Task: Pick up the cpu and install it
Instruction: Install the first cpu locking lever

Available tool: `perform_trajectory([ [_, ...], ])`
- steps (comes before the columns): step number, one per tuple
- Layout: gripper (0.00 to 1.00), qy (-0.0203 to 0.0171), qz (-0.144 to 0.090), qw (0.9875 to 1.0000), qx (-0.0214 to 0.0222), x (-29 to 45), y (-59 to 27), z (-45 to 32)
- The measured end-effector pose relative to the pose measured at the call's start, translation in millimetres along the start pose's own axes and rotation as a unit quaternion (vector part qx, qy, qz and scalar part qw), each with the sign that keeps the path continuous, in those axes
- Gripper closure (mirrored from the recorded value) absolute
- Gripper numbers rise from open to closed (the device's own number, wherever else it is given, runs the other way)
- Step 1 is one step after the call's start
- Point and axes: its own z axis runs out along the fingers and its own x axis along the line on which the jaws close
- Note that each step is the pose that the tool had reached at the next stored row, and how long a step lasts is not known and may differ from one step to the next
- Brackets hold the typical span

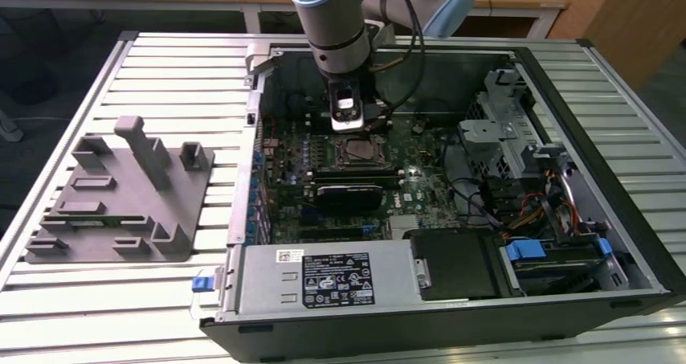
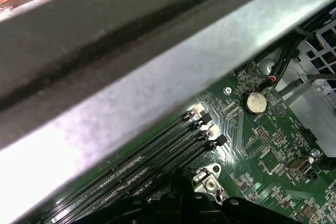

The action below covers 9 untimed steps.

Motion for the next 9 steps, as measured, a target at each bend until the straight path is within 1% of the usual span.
perform_trajectory([
  [6,0.89,0.0004,0.000,1.0000,-0.0007,0.1,-0.2,0.6],
  [9,0.89,0.0005,0.000,1.0000,-0.0018,-0.3,0.8,-1.6],
])
